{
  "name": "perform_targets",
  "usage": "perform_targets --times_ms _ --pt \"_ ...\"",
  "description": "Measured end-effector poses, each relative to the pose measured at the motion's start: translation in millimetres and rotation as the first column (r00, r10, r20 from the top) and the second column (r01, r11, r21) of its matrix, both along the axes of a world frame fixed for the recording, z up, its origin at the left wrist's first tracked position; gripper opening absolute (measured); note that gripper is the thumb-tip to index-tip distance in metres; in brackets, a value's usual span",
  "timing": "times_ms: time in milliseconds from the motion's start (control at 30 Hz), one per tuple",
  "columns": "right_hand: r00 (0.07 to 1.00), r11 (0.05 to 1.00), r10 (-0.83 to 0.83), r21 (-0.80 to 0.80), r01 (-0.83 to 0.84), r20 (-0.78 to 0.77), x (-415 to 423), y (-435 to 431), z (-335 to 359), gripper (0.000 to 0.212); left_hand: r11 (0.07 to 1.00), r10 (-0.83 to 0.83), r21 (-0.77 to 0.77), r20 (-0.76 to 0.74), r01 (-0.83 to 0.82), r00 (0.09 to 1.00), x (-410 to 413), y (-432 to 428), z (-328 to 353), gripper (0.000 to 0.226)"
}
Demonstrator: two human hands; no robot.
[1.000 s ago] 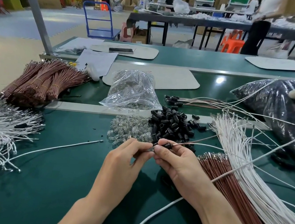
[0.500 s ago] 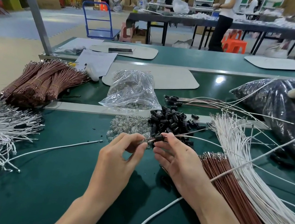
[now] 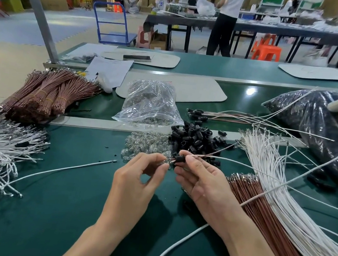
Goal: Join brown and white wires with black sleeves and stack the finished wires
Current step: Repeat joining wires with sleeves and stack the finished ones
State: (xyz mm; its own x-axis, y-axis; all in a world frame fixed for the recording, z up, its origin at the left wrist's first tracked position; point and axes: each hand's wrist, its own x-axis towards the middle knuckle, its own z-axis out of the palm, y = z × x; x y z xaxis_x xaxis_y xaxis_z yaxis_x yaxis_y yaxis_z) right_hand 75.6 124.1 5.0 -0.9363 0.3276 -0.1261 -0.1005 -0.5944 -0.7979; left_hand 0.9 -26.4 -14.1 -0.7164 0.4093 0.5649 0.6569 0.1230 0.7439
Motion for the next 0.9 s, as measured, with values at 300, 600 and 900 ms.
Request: perform_targets --times_ms 300,600,900 --pt "0.999 0.997 0.04 0.061 -0.04 -0.001 1 0 -3 0.028 1.0 -0.021 -0.02 -0.095 0.019 0.995 -2 0 -1 0.012" --pt "0.999 0.992 -0.01 0.129 0.005 0.045 -2 -6 -3 0.033 0.999 -0.044 -0.018 -0.11 0.043 0.993 1 1 0 0.01" --pt "0.996 0.975 -0.044 0.22 0.028 0.071 -2 -11 3 0.059 0.998 -0.051 -0.047 -0.119 0.046 0.992 1 2 -1 0.014"
